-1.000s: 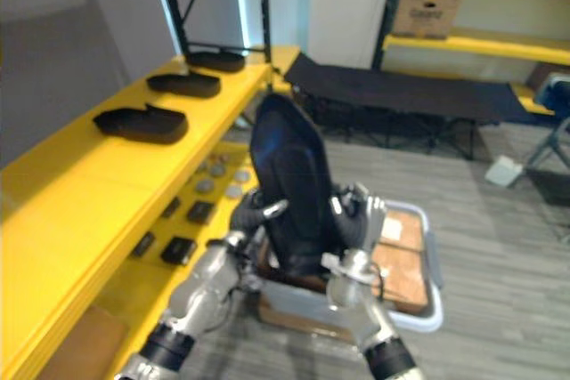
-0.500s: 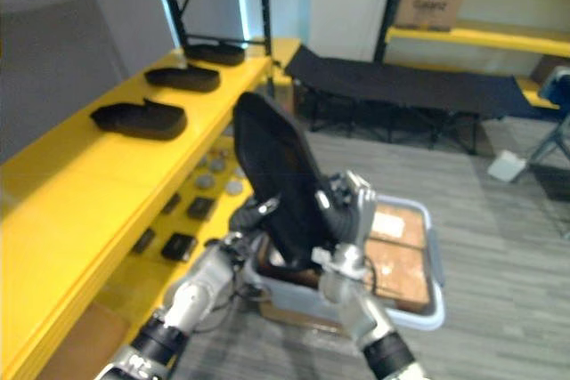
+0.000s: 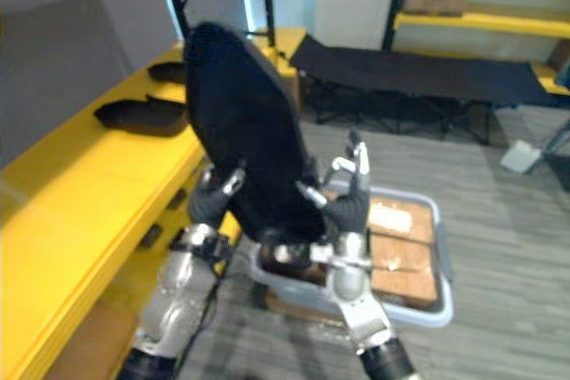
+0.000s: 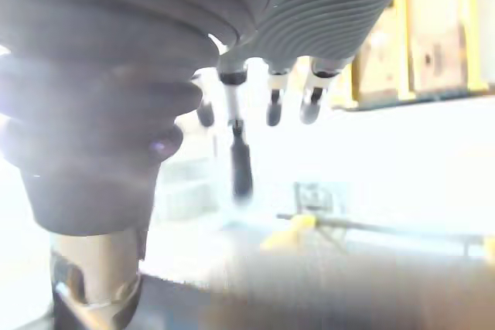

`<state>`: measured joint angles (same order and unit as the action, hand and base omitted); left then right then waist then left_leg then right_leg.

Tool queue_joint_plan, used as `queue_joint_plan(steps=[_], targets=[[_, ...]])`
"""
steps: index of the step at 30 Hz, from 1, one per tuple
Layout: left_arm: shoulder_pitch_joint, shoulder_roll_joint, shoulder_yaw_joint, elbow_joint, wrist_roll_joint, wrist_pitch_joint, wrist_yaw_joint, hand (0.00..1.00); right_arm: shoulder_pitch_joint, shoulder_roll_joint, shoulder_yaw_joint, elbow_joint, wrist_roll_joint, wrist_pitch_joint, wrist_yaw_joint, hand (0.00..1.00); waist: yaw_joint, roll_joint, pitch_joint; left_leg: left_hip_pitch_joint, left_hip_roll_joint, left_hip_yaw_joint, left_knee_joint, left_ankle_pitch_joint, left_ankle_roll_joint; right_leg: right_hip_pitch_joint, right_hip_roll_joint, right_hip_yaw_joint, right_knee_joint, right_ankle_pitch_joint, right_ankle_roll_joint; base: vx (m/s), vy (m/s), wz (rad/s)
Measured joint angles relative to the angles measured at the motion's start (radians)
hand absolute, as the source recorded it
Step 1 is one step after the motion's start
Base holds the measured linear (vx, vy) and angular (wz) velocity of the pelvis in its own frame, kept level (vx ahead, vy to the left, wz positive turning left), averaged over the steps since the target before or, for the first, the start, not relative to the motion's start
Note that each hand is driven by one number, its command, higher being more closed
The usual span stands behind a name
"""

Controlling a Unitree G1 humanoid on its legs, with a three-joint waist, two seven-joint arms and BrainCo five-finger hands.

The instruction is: Walk over and take plastic housings, then place them on the shelf

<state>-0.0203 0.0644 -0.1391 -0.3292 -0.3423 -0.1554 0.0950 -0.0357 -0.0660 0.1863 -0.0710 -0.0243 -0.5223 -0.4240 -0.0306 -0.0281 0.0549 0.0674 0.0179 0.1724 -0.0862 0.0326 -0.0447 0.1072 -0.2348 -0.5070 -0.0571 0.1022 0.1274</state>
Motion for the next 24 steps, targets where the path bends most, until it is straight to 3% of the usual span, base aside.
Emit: queue_joint_plan(steps=[1,4,6,9,13,18,22,24], targets=[[0.028,-0.008,0.057,-0.028,0.019,-0.057,0.012,1.0,0.025,0.015,-0.098,-0.007,0.114,0.018,0.048,0.0,-0.001,0.0,0.002,0.0,0.001,0.002,0.0,-0.003,0.001,-0.002,0.001,0.0,0.0,-0.001,0.0,0.0,0.0,0.0],[0.058,-0.013,0.125,-0.064,0.095,-0.146,0.069,1.0,0.081,0.009,-0.221,-0.007,0.243,0.071,0.101,0.0,-0.008,0.0,0.002,0.001,0.003,0.005,0.0,-0.002,-0.002,-0.003,0.003,0.002,0.0,0.001,0.006,0.02,0.004,-0.01],[0.065,-0.012,0.125,-0.078,0.152,-0.172,0.1,1.0,0.102,0.006,-0.223,-0.007,0.269,0.097,0.119,0.0,-0.012,0.0,0.002,0.002,0.006,0.014,0.0,-0.003,-0.004,-0.007,0.007,0.013,0.0,0.003,0.006,0.04,0.001,-0.11],[0.065,-0.035,0.113,-0.086,0.23,-0.186,0.137,1.0,0.121,0.022,-0.222,-0.007,0.292,0.141,0.144,0.0,-0.018,0.001,0.003,0.001,0.009,0.032,0.001,-0.005,-0.007,-0.019,0.009,0.025,-0.001,0.004,0.005,0.04,0.0,-0.18],[0.099,-0.034,0.114,-0.086,0.284,-0.189,0.18,1.0,0.157,0.026,-0.227,-0.006,0.296,0.155,0.184,0.0,-0.037,0.001,0.003,0.002,0.009,0.038,0.001,-0.01,-0.007,-0.02,0.009,0.035,-0.002,0.004,0.005,0.02,0.005,-0.03],[0.166,-0.034,0.166,-0.09,0.336,-0.189,0.248,1.0,0.17,0.034,-0.232,-0.006,0.338,0.156,0.276,0.0,-0.029,0.005,0.006,0.0,0.009,0.044,0.0,-0.022,-0.007,-0.02,0.008,0.037,-0.005,0.003,0.006,-0.01,0.012,-0.04],[0.22,-0.037,0.247,-0.164,0.361,-0.185,0.284,1.0,0.156,0.033,-0.178,0.013,0.354,0.173,0.325,0.0,-0.002,0.006,0.007,-0.032,0.0,-0.03,0.0,-0.01,-0.006,-0.004,0.003,-0.038,-0.006,-0.001,0.009,0.01,0.001,0.51],[0.252,-0.052,0.32,-0.211,0.355,-0.187,0.294,1.0,0.1,0.025,-0.108,0.078,0.351,0.191,0.335,0.0,0.045,0.006,0.007,-0.052,-0.008,-0.086,0.001,0.001,-0.004,0.013,0.001,-0.099,-0.006,-0.002,0.009,0.01,0.006,0.79]])
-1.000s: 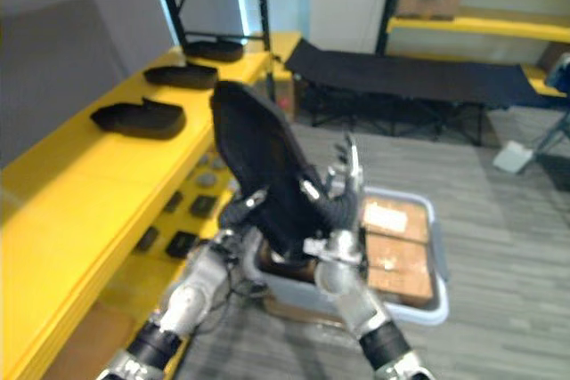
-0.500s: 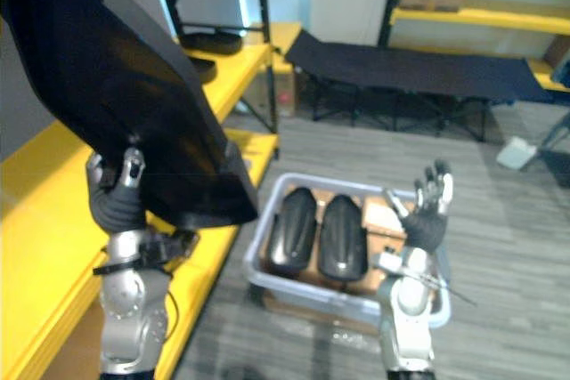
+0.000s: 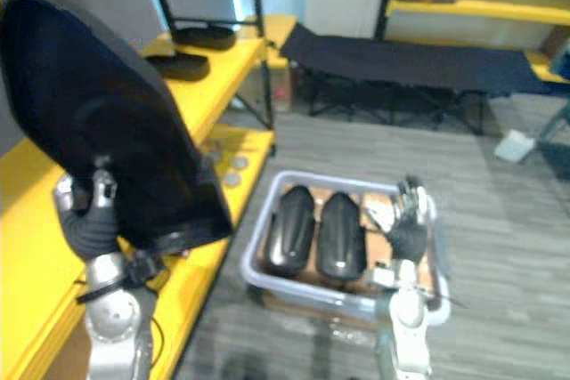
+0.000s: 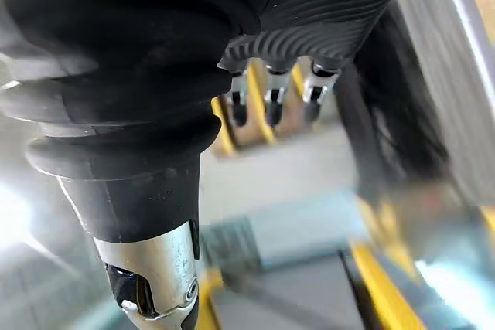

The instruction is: Walk over and take plastic housings, then place them on the shelf

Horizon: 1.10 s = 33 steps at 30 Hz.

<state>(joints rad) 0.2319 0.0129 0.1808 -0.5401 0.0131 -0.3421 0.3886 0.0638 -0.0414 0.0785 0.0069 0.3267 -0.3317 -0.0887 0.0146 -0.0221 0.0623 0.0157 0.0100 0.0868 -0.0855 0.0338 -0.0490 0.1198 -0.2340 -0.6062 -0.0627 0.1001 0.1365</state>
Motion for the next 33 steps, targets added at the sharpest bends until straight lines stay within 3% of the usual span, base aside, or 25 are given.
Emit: queue_joint_plan(steps=[3,5,9,10,12,13,15,18,20,21,23,27,29,33], targets=[[0.044,-0.029,0.066,-0.02,-0.018,-0.01,-0.012,1.0,-0.062,-0.005,0.075,0.053,-0.051,0.022,-0.023,0.0,0.056,0.001,0.001,-0.014,-0.022,-0.108,0.004,0.018,0.01,0.049,-0.01,-0.086,0.011,0.0,0.0,0.02,0.043,1.05],[0.059,-0.03,0.085,-0.02,-0.05,-0.023,-0.049,1.0,-0.078,-0.017,0.089,0.053,-0.085,0.027,-0.052,0.0,0.086,0.012,0.006,-0.02,-0.03,-0.176,0.004,0.025,0.017,0.058,-0.024,-0.089,0.066,-0.003,-0.006,0.01,0.122,1.09],[0.064,-0.011,0.107,-0.02,-0.13,-0.056,-0.127,1.0,-0.085,-0.019,0.086,0.048,-0.109,0.031,-0.136,0.0,0.091,0.014,0.011,-0.017,-0.045,-0.335,0.005,0.044,0.035,0.038,-0.059,0.093,0.289,-0.072,-0.066,0.07,0.135,1.27],[0.048,0.007,0.111,-0.019,-0.136,-0.065,-0.134,1.0,-0.083,-0.019,0.079,0.032,-0.109,0.031,-0.15,0.0,0.082,-0.008,0.015,-0.018,-0.059,-0.386,0.007,0.05,0.035,0.038,-0.042,0.176,0.325,-0.14,-0.067,0.08,-0.038,1.21],[0.017,0.041,0.111,-0.014,-0.161,-0.068,-0.137,1.0,-0.077,-0.019,0.06,-0.002,-0.109,0.031,-0.149,0.0,0.082,-0.046,0.018,-0.044,-0.091,-0.438,0.038,0.052,0.03,0.033,-0.019,0.219,0.316,-0.19,-0.059,0.04,-0.123,0.96],[0.018,0.041,0.115,-0.01,-0.165,-0.067,-0.132,1.0,-0.08,-0.019,0.056,-0.006,-0.11,0.031,-0.143,0.0,0.088,-0.05,0.015,-0.06,-0.098,-0.439,0.06,0.046,0.022,0.041,-0.018,0.225,0.299,-0.197,-0.051,0.02,-0.093,0.37],[0.019,0.038,0.123,-0.008,-0.166,-0.066,-0.128,1.0,-0.095,-0.019,0.057,-0.009,-0.109,0.031,-0.119,0.0,0.099,-0.051,0.019,-0.096,-0.102,-0.432,0.098,0.038,0.01,0.055,-0.004,0.224,0.234,-0.2,-0.038,0.0,-0.091,-0.05],[0.04,0.009,0.121,-0.002,-0.161,-0.063,-0.119,1.0,-0.101,-0.022,0.066,-0.017,-0.106,0.032,-0.081,0.0,0.113,-0.009,0.054,-0.106,-0.087,-0.403,0.134,0.023,-0.012,0.073,0.016,0.23,0.184,-0.219,-0.01,-0.11,-0.119,-0.34],[0.062,-0.011,0.121,-0.002,-0.158,-0.063,-0.114,1.0,-0.101,-0.027,0.082,-0.036,-0.105,0.032,-0.079,0.0,0.111,-0.003,0.055,-0.104,-0.077,-0.378,0.134,0.022,-0.026,0.076,0.019,0.242,0.165,-0.25,0.012,-0.16,-0.127,-0.39],[0.079,-0.029,0.121,-0.001,-0.15,-0.063,-0.11,1.0,-0.101,-0.031,0.086,-0.046,-0.105,0.031,-0.067,0.0,0.109,0.014,0.063,-0.104,-0.061,-0.375,0.135,0.023,-0.035,0.078,0.038,0.25,0.161,-0.252,0.008,-0.18,-0.118,-0.23],[0.096,-0.03,0.121,0.001,-0.15,-0.063,-0.11,1.0,-0.093,-0.038,0.087,-0.049,-0.105,0.031,-0.062,0.0,0.102,0.024,0.064,-0.106,-0.024,-0.346,0.13,0.019,-0.035,0.078,0.062,0.24,0.167,-0.266,-0.015,-0.18,-0.114,0.1],[0.089,-0.03,0.115,0.012,-0.152,-0.068,-0.136,1.0,-0.023,-0.047,0.037,-0.106,-0.107,0.023,-0.061,0.0,0.054,0.029,0.066,-0.145,0.068,-0.096,0.13,0.046,-0.006,0.116,0.076,0.091,0.175,-0.27,-0.019,-0.09,-0.09,0.95],[0.091,-0.03,0.105,0.012,-0.153,-0.073,-0.138,1.0,-0.007,-0.059,0.011,-0.108,-0.114,0.023,-0.06,0.0,0.062,0.056,0.076,-0.146,0.073,-0.055,0.12,0.111,-0.011,0.129,0.071,0.066,0.18,-0.273,-0.006,0.01,0.029,0.55],[0.09,-0.03,0.103,0.012,-0.142,-0.088,-0.131,1.0,0.006,-0.036,0.011,-0.108,-0.125,0.023,-0.025,0.0,0.061,0.053,0.078,-0.124,0.033,-0.039,0.079,0.126,-0.006,0.128,0.028,0.064,0.196,-0.282,0.008,0.02,0.081,0.1]])
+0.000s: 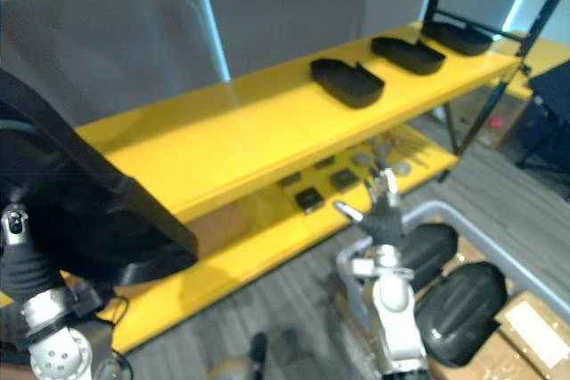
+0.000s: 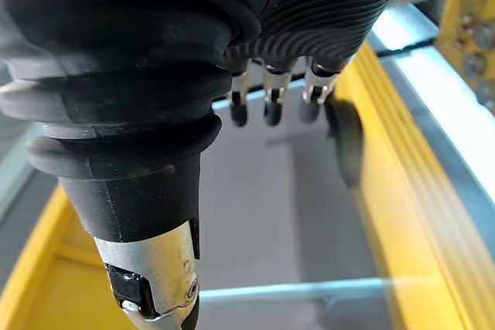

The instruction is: Walk over and take plastic housings, then place them on the shelf

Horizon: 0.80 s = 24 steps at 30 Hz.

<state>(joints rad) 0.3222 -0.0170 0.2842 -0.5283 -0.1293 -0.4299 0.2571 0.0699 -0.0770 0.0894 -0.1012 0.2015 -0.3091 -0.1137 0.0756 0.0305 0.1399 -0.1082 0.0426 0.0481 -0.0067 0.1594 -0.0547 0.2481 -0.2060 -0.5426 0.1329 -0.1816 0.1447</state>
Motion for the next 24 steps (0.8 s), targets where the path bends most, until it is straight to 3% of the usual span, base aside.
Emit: queue_joint_plan(steps=[8,10,11,12,13,14,15,16,18,19,20,23,24], targets=[[-0.017,0.011,0.011,-0.002,0.06,-0.007,-0.028,1.0,-0.004,0.004,-0.01,0.002,-0.002,-0.032,0.028,0.0,-0.003,-0.027,0.013,0.017,-0.066,0.011,-0.022,-0.004,0.021,-0.003,-0.073,-0.005,0.04,-0.04,0.018,0.02,0.037,0.05],[-0.059,0.023,0.017,0.0,0.048,-0.011,-0.077,1.0,-0.008,0.006,-0.038,0.004,-0.023,-0.04,0.022,0.0,-0.003,-0.064,0.023,0.016,-0.107,0.014,0.008,-0.048,0.048,-0.006,-0.13,-0.026,0.136,-0.055,0.001,0.09,0.03,0.31],[-0.068,0.024,0.015,0.001,0.048,-0.012,-0.08,1.0,-0.011,-0.001,-0.041,0.004,-0.025,-0.041,0.022,0.0,-0.007,-0.058,0.026,0.013,-0.106,0.009,0.019,-0.048,0.048,-0.017,-0.136,-0.019,0.183,-0.054,-0.014,0.1,0.065,0.58],[-0.097,0.037,0.001,0.013,0.056,-0.012,-0.087,1.0,-0.005,-0.013,-0.05,0.006,-0.026,-0.044,0.018,0.0,-0.018,-0.053,0.033,0.011,-0.105,-0.02,0.047,-0.064,0.051,-0.108,-0.169,0.062,0.389,-0.011,-0.092,0.11,0.082,0.63],[-0.116,0.074,-0.005,0.014,0.067,-0.012,-0.082,1.0,-0.006,-0.016,-0.061,0.007,-0.028,-0.048,0.02,0.0,-0.032,-0.048,0.037,0.038,-0.102,-0.046,0.042,-0.074,0.058,-0.187,-0.179,0.159,0.561,0.089,-0.165,0.12,0.101,0.68],[-0.129,0.098,-0.01,0.015,0.071,-0.012,-0.079,1.0,-0.006,-0.016,-0.069,0.008,-0.028,-0.057,0.021,0.0,-0.038,-0.047,0.041,0.057,-0.092,-0.068,0.033,-0.078,0.062,-0.216,-0.18,0.194,0.629,0.116,-0.164,0.18,0.009,0.62],[-0.16,0.14,-0.025,0.025,0.069,-0.011,-0.068,1.0,-0.006,-0.009,-0.072,0.009,-0.027,-0.076,0.029,0.0,-0.051,-0.051,0.042,0.076,-0.085,-0.103,0.019,-0.082,0.068,-0.255,-0.157,0.237,0.66,0.024,-0.134,0.19,-0.053,0.79],[-0.2,0.165,-0.029,0.046,0.066,-0.003,-0.062,1.0,-0.011,-0.011,-0.082,0.003,-0.023,-0.095,0.043,0.0,-0.065,-0.058,0.037,0.077,-0.077,-0.141,0.016,-0.083,0.07,-0.281,-0.107,0.266,0.595,-0.053,-0.125,0.18,-0.068,0.82],[-0.265,0.168,-0.038,0.108,0.053,0.013,-0.063,1.0,-0.017,-0.013,-0.117,-0.005,-0.021,-0.116,0.051,0.0,-0.071,-0.058,0.038,0.08,-0.073,-0.189,0.015,-0.086,0.068,-0.303,-0.044,0.334,0.442,-0.084,-0.107,0.15,-0.044,0.77],[-0.276,0.168,-0.041,0.126,0.047,0.024,-0.063,1.0,-0.017,-0.015,-0.125,-0.007,-0.019,-0.118,0.051,0.0,-0.073,-0.057,0.038,0.084,-0.073,-0.204,0.015,-0.087,0.065,-0.301,-0.028,0.358,0.394,-0.081,-0.102,0.18,-0.121,0.83],[-0.281,0.168,-0.045,0.149,0.047,0.039,-0.063,1.0,-0.017,-0.027,-0.129,-0.011,-0.014,-0.118,0.052,0.0,-0.076,-0.06,0.036,0.088,-0.079,-0.231,0.016,-0.093,0.058,-0.291,-0.009,0.391,0.305,-0.062,-0.072,0.17,-0.176,0.76],[-0.26,0.165,-0.052,0.151,0.047,0.058,-0.064,1.0,-0.039,-0.048,-0.126,-0.026,0.04,-0.111,0.098,0.0,-0.057,-0.109,0.006,0.083,-0.121,-0.265,0.013,-0.111,0.031,-0.245,-0.006,0.385,0.116,0.026,-0.024,0.18,-0.236,0.55],[-0.232,0.14,-0.062,0.145,0.047,0.064,-0.066,1.0,-0.057,-0.071,-0.125,-0.026,0.065,-0.107,0.121,0.0,-0.056,-0.08,-0.002,0.077,-0.095,-0.262,0.02,-0.119,0.016,-0.215,0.012,0.353,0.075,0.049,-0.019,0.17,-0.236,0.37]])
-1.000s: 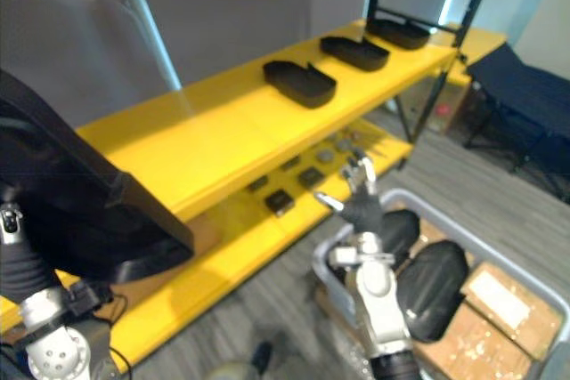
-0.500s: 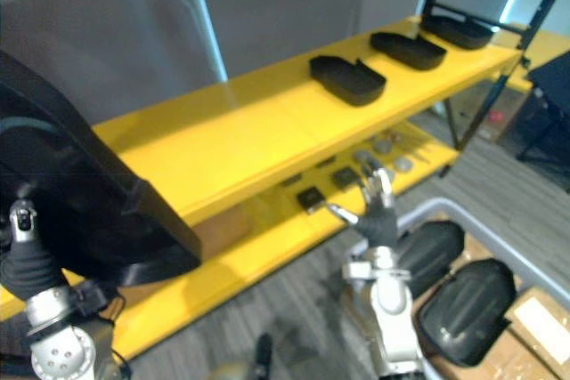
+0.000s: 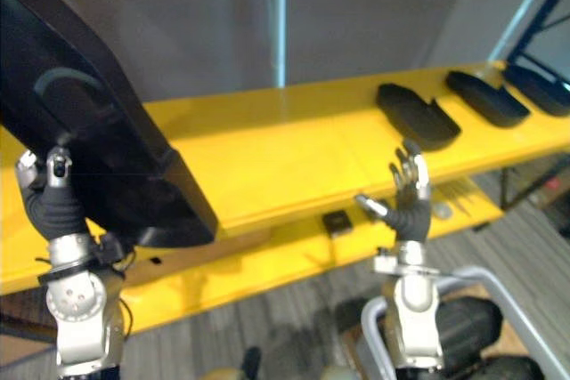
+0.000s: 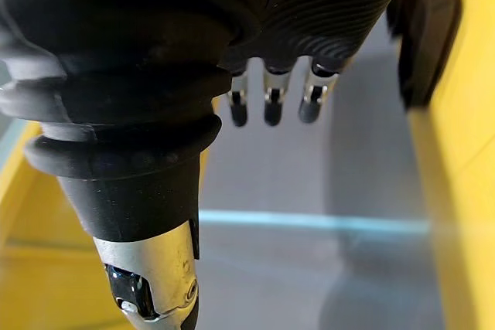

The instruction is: Walk over and take plastic housings, then place them on the shelf

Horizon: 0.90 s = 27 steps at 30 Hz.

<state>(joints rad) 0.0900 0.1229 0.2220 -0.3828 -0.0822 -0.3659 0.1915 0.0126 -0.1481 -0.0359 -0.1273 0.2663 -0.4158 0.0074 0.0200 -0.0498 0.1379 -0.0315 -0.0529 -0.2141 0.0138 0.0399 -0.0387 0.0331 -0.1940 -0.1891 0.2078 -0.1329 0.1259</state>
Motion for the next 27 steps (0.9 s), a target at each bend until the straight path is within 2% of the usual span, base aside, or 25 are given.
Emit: queue_joint_plan(steps=[2,4,5,8,11,13,14,16,17,19,20,21,23,27], targets=[[0.036,-0.019,-0.011,-0.022,0.002,0.0,-0.011,1.0,-0.028,-0.028,-0.001,0.0,0.038,0.008,0.035,0.0,0.02,0.047,-0.012,-0.005,0.03,0.005,0.002,-0.006,-0.017,0.018,0.035,-0.006,-0.059,0.029,-0.01,0.15,-0.15,0.08],[0.035,-0.02,-0.011,-0.048,0.003,0.001,-0.012,1.0,-0.047,-0.042,-0.003,0.0,0.079,0.029,0.07,0.0,0.018,0.071,-0.02,0.001,0.046,0.009,-0.008,-0.004,-0.026,0.043,0.052,-0.031,-0.091,0.033,-0.012,0.15,-0.128,0.16],[0.033,-0.021,-0.011,-0.059,0.005,0.001,-0.011,1.0,-0.05,-0.042,-0.002,0.0,0.097,0.03,0.089,0.0,0.02,0.074,-0.022,0.009,0.051,0.018,-0.014,-0.004,-0.026,0.05,0.056,-0.033,-0.094,0.033,-0.012,0.11,-0.084,0.11],[0.037,-0.022,-0.009,-0.073,0.005,0.0,-0.007,1.0,-0.074,-0.037,0.023,0.001,0.113,0.028,0.125,0.0,0.023,0.071,-0.022,0.031,0.054,0.037,-0.023,-0.005,-0.027,0.076,0.058,-0.039,-0.111,0.033,-0.012,0.08,-0.04,-0.01],[0.042,-0.037,-0.009,-0.072,0.005,0.016,0.002,1.0,-0.12,-0.003,0.112,0.007,0.112,0.024,0.126,0.0,0.03,0.059,-0.023,0.024,0.044,0.019,-0.023,-0.006,-0.028,0.093,0.053,-0.067,-0.134,0.033,-0.012,0.03,-0.008,0.21],[0.063,-0.064,-0.01,-0.073,0.004,0.025,0.001,1.0,-0.133,0.029,0.159,0.031,0.088,0.023,0.108,0.0,0.034,0.056,-0.027,0.013,0.035,-0.003,-0.024,-0.014,-0.025,0.12,0.046,-0.123,-0.146,0.033,-0.012,0.0,-0.002,0.6],[0.069,-0.065,-0.01,-0.072,0.002,0.027,-0.001,1.0,-0.135,0.041,0.169,0.035,0.074,0.024,0.096,0.0,0.035,0.056,-0.026,0.004,0.042,0.025,-0.023,-0.032,-0.019,0.13,0.044,-0.146,-0.15,0.033,-0.012,-0.01,-0.002,1.04],[0.075,-0.063,-0.029,-0.07,-0.002,0.035,-0.027,1.0,-0.133,0.041,0.17,0.042,0.033,0.031,0.048,0.0,0.016,0.061,-0.03,-0.034,0.108,0.252,0.021,-0.04,-0.001,0.163,0.036,-0.26,-0.14,0.034,-0.011,0.01,-0.01,1.37],[0.075,-0.063,-0.037,-0.069,-0.01,0.035,-0.038,1.0,-0.132,0.031,0.164,0.049,0.029,0.034,0.034,0.0,0.019,0.064,-0.032,-0.044,0.118,0.281,0.038,-0.036,0.004,0.166,0.033,-0.279,-0.129,0.034,-0.012,0.03,0.074,1.07],[0.087,-0.063,-0.048,-0.071,-0.039,0.03,-0.056,1.0,-0.137,0.016,0.152,0.097,0.013,0.043,0.013,0.0,0.049,0.073,-0.032,-0.031,0.118,0.294,0.051,-0.024,-0.009,0.168,0.014,-0.27,-0.08,0.019,-0.021,0.02,0.138,0.32],[0.09,-0.062,-0.044,-0.071,-0.041,0.027,-0.055,1.0,-0.136,0.019,0.152,0.101,0.013,0.043,0.013,0.0,0.049,0.07,-0.033,-0.026,0.11,0.295,0.045,-0.018,-0.011,0.168,0.005,-0.268,-0.073,0.012,-0.02,0.02,0.081,-0.12],[0.096,-0.063,-0.041,-0.071,-0.061,0.025,-0.057,1.0,-0.134,0.024,0.152,0.101,0.013,0.041,0.013,0.0,0.046,0.06,-0.039,-0.012,0.089,0.312,0.018,-0.003,-0.006,0.161,-0.012,-0.253,-0.072,0.002,-0.011,0.04,0.05,-0.15],[0.099,-0.064,-0.048,-0.071,-0.074,0.026,-0.065,1.0,-0.131,0.028,0.143,0.1,0.006,0.041,-0.006,0.0,0.036,0.058,-0.04,0.007,0.07,0.336,-0.023,0.025,0.002,0.149,-0.031,-0.235,-0.079,0.002,-0.009,0.04,0.067,-0.29],[0.098,-0.062,-0.08,-0.07,-0.067,0.03,-0.097,1.0,-0.053,0.078,0.082,0.1,-0.004,0.041,-0.05,0.0,0.006,0.048,-0.04,0.041,0.058,0.387,-0.051,0.03,0.008,0.139,-0.05,-0.186,-0.082,0.022,0.005,0.03,0.062,-0.35]])
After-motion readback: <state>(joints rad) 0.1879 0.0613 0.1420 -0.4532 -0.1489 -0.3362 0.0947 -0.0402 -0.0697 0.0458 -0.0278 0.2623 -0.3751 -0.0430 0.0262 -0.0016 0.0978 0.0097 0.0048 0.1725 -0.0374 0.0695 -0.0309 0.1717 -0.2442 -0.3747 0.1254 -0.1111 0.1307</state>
